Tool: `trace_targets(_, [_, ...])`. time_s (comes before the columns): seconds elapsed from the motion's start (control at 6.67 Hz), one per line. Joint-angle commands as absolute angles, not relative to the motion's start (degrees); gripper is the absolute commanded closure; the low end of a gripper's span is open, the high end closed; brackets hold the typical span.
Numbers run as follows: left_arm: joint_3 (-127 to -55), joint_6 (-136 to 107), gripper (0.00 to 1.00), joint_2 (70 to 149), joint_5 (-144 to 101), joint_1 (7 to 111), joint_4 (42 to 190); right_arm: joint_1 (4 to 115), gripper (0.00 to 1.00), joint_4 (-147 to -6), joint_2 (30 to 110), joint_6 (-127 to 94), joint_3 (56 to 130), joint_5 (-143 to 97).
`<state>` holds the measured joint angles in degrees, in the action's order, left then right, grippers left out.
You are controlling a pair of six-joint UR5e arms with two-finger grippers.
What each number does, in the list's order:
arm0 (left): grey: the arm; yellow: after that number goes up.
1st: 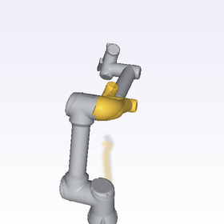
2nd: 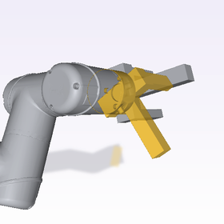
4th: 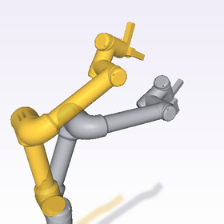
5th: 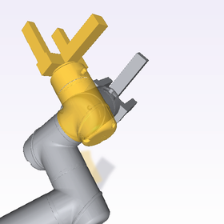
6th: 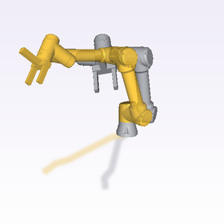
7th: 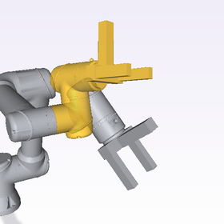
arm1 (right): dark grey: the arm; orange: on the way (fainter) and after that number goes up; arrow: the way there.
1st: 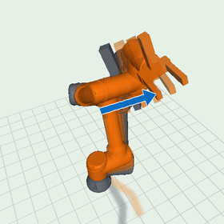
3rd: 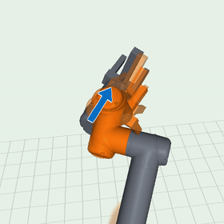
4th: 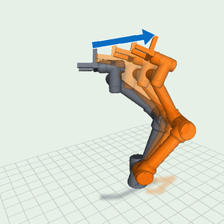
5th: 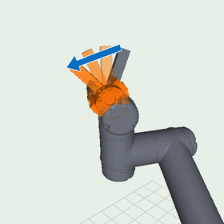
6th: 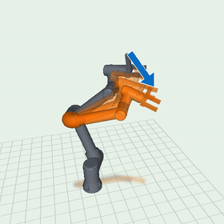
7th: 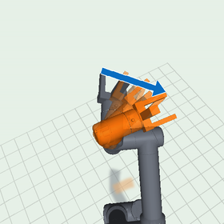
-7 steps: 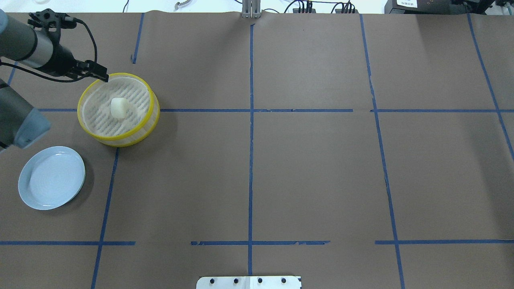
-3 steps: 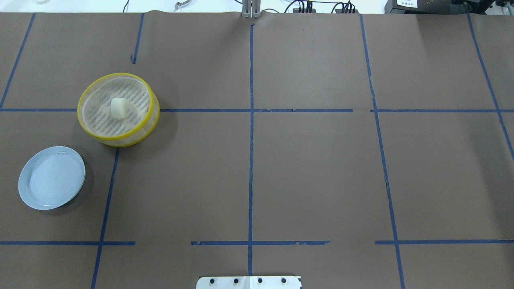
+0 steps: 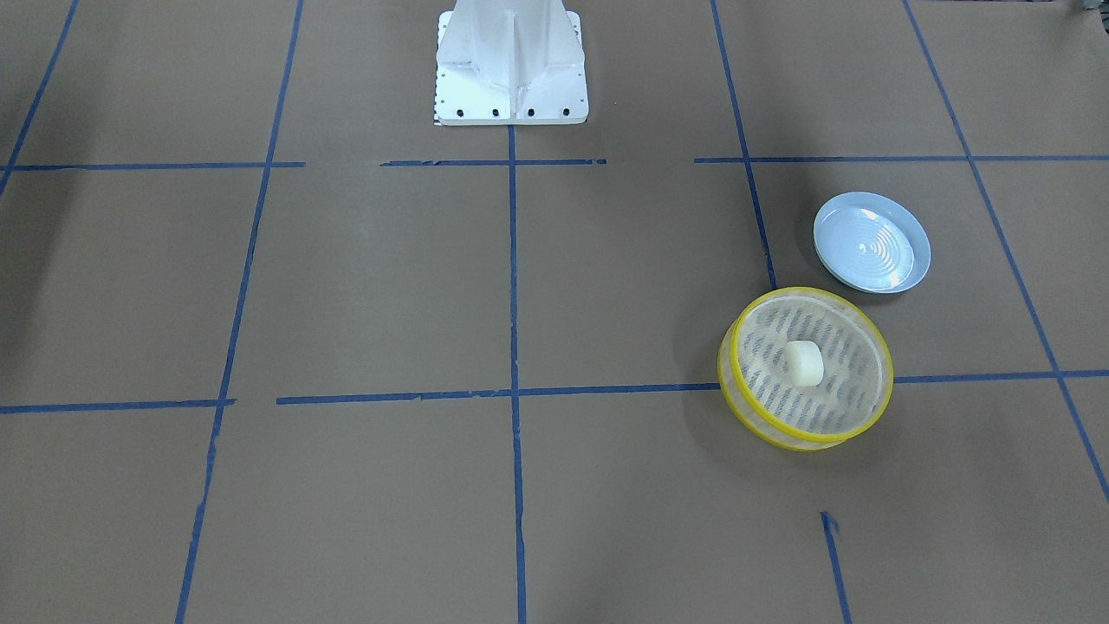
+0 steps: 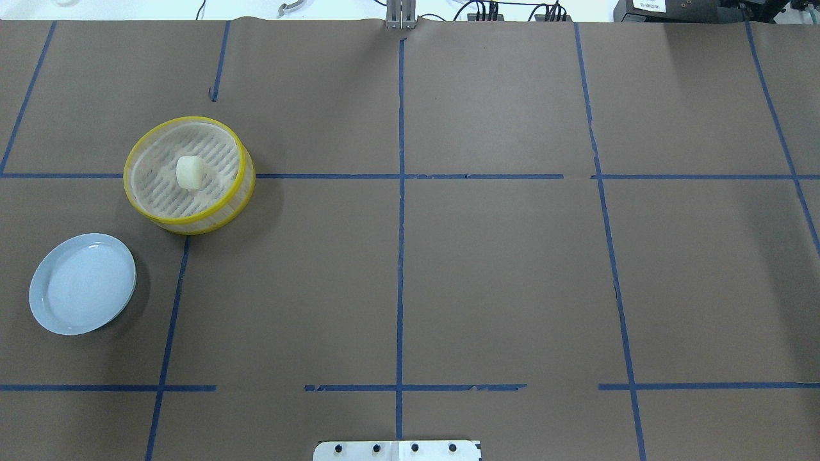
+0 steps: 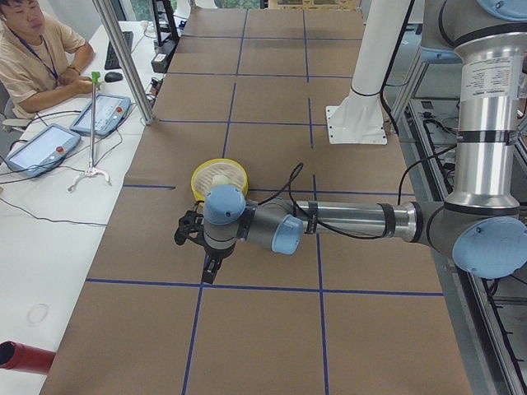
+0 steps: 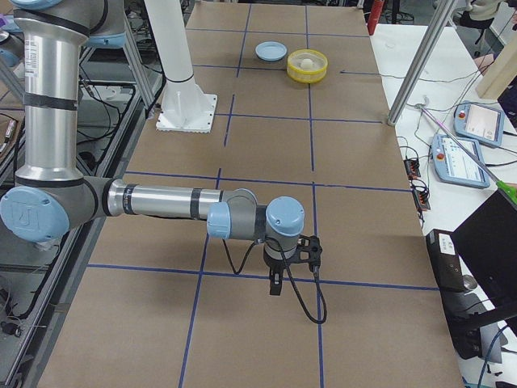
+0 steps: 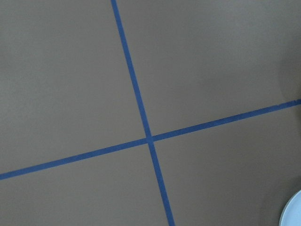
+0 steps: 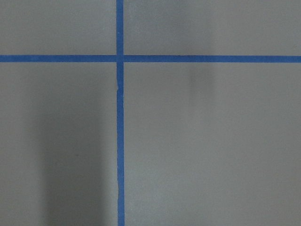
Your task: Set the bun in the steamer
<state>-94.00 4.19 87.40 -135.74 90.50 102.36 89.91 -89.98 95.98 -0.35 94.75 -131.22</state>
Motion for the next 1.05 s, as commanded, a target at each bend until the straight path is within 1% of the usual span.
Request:
trace_targets(0.0, [-94.8, 5.5, 0.00, 87.7, -135.8, 91.0, 95.0, 89.9, 0.00, -90.0, 96.0, -0.4, 94.7, -131.2])
trace_targets(0.15, [-94.7, 5.4, 0.00, 89.5, -135.8, 90.8, 88.7, 89.9, 0.00, -90.0, 96.0, -0.4, 94.7, -131.2])
trace_targets(0.6, [-95.1, 5.8, 0.00, 88.3, -136.0, 91.0, 87.5, 89.9, 0.00, -90.0, 96.0, -0.4, 94.7, -131.2])
trace_targets(0.9, [-95.2, 6.1, 0.00, 84.7, -135.8, 90.9, 88.2, 89.9, 0.00, -90.0, 96.0, -0.4, 94.7, -131.2])
